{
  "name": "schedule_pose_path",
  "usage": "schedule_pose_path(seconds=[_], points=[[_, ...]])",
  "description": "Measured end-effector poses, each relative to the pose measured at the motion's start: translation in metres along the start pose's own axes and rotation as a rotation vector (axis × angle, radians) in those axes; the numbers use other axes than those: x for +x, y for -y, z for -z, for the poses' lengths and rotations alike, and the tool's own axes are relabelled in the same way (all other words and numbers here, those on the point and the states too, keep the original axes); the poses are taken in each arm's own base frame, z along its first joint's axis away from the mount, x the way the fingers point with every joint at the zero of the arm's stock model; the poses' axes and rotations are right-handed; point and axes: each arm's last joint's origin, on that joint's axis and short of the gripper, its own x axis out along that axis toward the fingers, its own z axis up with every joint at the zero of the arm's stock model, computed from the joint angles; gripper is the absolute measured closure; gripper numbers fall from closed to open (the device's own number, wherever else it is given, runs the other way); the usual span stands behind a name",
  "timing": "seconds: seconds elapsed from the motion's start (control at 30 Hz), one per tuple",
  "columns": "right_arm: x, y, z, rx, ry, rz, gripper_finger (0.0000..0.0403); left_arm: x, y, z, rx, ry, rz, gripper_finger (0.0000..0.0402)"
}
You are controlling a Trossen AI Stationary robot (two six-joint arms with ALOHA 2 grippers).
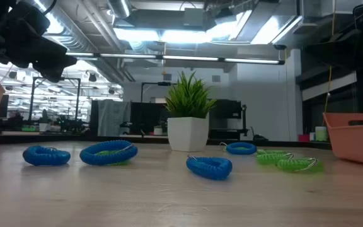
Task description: Sort spring keychains
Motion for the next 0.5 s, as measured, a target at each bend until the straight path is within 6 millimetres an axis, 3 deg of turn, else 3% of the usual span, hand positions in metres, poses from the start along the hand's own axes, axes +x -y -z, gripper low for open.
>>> schedule_pose_path(seconds=[0.23,0.5], points=[[0.0,0.001,-0.001,0.0,-0.002,-0.001,0.0387,0.0,0.0,0.0,0.0,0.0,0.001,0.0253],[-0.004,0.017,-0.035,-0.061,-0.237,-0.054,0.0387,0.0,0.0,0.0,0.0,0.0,0.0,0.0253]])
